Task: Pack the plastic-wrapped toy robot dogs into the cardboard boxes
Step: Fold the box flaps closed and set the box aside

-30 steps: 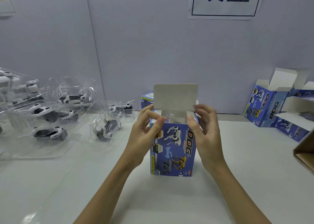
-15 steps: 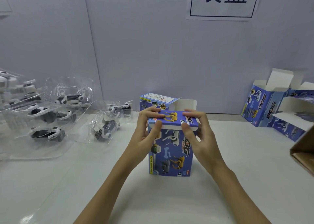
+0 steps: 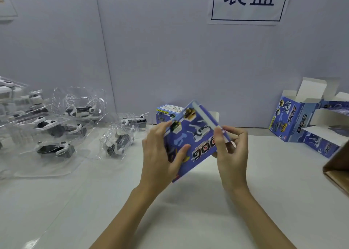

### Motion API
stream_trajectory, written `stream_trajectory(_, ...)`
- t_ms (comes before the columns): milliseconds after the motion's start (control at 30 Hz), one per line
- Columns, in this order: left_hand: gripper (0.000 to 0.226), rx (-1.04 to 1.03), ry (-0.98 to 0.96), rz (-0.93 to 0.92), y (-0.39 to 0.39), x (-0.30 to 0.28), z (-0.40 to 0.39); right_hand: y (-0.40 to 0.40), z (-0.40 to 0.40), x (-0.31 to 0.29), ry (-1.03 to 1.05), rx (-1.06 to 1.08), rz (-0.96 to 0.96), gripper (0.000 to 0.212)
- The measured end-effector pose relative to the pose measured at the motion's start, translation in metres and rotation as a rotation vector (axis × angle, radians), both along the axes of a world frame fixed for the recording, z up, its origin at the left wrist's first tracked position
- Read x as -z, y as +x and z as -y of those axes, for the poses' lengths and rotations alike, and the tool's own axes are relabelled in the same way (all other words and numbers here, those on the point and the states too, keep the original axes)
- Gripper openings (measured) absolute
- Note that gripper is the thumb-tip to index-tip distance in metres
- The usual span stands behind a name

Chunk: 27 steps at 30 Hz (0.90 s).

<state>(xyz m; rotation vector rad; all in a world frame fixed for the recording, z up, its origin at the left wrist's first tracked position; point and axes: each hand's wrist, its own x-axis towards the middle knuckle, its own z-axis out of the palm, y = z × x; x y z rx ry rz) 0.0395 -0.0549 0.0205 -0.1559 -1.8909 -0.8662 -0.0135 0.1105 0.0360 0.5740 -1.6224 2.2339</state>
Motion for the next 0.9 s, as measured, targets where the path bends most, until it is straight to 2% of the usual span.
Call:
stream_trajectory(67, 0.093, -0.149, -0.267, 0.006, 0.003, 0.0, 0.004, 0.001, 0.001, 0.001, -0.039, -0.066, 0.042, 0.031)
stream_trajectory(133, 0.117, -0.193, -0.346, 0.049, 0.005, -0.001, 0.004, 0.003, 0.005, 0.002, 0.018, -0.142, 0.039, 0.046)
stream_trajectory(167, 0.122, -0.189, -0.343, 0.069, 0.005, -0.001, 0.004, 0.005, 0.007, 0.003, 0.058, -0.181, 0.037, 0.051)
stream_trajectory(267, 0.117, -0.158, -0.333, 0.089, 0.007, -0.002, 0.009, 0.005, 0.01, 0.006, 0.156, -0.273, 0.006, 0.042)
stream_trajectory(367, 0.111, -0.132, -0.453, 0.076, 0.007, -0.003, 0.028, 0.003, 0.005, 0.005, 0.271, -0.348, -0.044, 0.048)
stream_trajectory(500, 0.111, -0.075, -0.478, 0.116, 0.006, -0.002, 0.041, 0.006, 0.007, 0.006, 0.395, -0.332, -0.09, 0.045)
stream_trajectory(667, 0.112, -0.102, -0.54, 0.146, 0.006, 0.0, 0.031, 0.007, 0.011, 0.01, 0.325, -0.321, -0.054, 0.034)
stream_trajectory(900, 0.109, -0.194, -0.525, 0.117, 0.005, 0.002, 0.011, 0.006, 0.01, 0.01, 0.338, -0.327, -0.068, 0.052)
